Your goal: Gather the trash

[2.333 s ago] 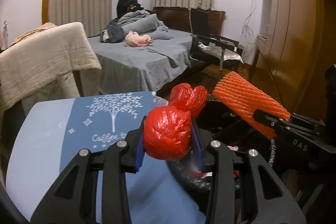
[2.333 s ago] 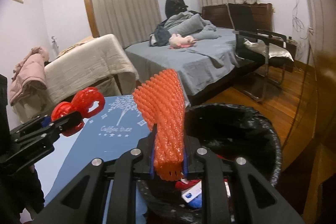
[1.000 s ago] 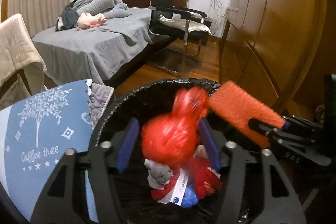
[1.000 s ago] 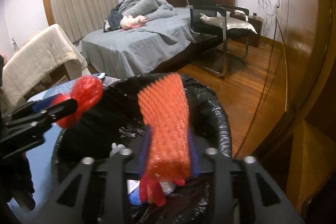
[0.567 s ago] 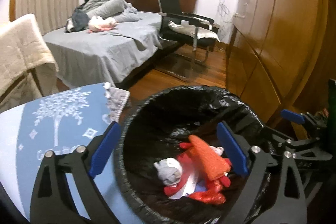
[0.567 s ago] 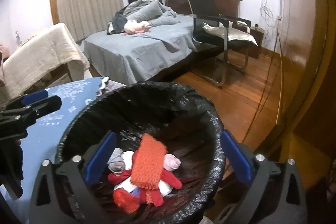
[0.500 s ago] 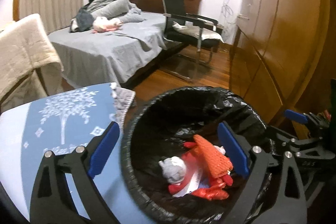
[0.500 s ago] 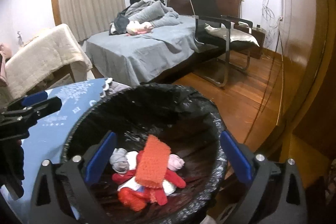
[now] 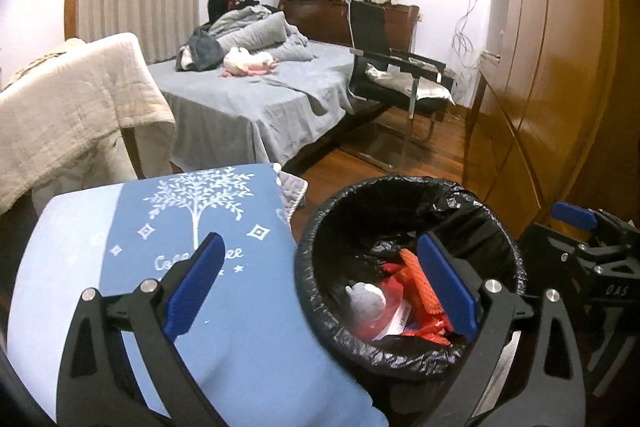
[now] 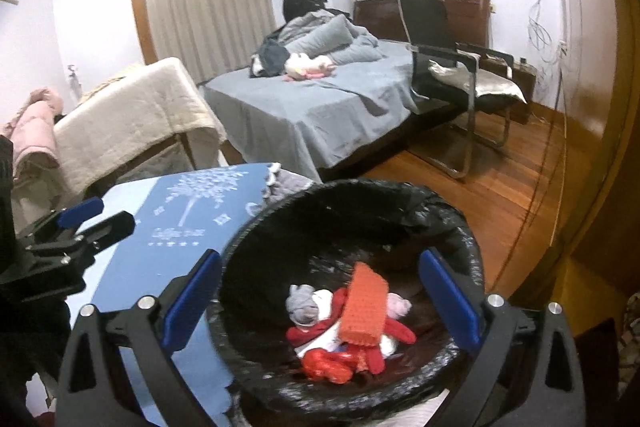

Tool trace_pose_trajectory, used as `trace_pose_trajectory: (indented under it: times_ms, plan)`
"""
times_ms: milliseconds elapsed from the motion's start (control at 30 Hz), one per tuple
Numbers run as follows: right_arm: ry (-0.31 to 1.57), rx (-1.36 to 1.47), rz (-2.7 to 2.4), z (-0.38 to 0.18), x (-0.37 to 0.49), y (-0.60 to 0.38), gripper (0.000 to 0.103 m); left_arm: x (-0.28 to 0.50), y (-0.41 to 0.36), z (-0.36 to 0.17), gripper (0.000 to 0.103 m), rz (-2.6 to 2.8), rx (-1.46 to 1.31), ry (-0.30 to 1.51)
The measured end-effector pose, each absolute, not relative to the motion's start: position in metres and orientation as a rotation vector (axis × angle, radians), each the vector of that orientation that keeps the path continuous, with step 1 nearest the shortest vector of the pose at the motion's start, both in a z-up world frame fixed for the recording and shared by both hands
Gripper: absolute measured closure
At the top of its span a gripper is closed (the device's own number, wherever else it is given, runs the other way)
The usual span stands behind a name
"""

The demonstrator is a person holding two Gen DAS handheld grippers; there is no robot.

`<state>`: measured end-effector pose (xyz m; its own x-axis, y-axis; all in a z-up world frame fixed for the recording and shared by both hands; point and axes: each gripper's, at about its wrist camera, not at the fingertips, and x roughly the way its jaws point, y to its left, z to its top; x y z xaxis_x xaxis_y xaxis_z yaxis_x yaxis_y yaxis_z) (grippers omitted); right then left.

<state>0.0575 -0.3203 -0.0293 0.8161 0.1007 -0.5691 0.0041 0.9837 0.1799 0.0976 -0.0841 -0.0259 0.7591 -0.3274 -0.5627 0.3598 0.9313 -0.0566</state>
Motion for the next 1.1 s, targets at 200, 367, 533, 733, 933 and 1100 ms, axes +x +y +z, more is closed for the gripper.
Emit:
trace_pose_trajectory:
  times_ms: [200,367,533,733,933,1100]
  plan:
    - [0.593,0.172,0.085,-0.014,0.046,-0.302,0.006,0.077,-0.073,-0.010,0.009,-0.370,0.055,0.562]
    - [0.567,0.167,0.102,-0.002,0.037,-0.292,0.006,0.062,-0.066,0.001,0.008,-0.367,0.039,0.526]
    - [0.549,0.140,0.114,0.009,0.031,-0.282,0.006,0.051,-0.060,0.007,0.008,-0.360,0.032,0.510]
    - [0.542,0.126,0.125,0.012,0.027,-0.273,0.006,0.043,-0.052,0.010,0.008,-0.344,0.022,0.501]
    - [0.542,0.128,0.128,0.010,0.027,-0.267,0.006,0.039,-0.049,0.012,0.008,-0.334,0.017,0.498]
    - [0.546,0.129,0.130,0.009,0.029,-0.265,0.006,0.038,-0.048,0.011,0.008,-0.329,0.018,0.499]
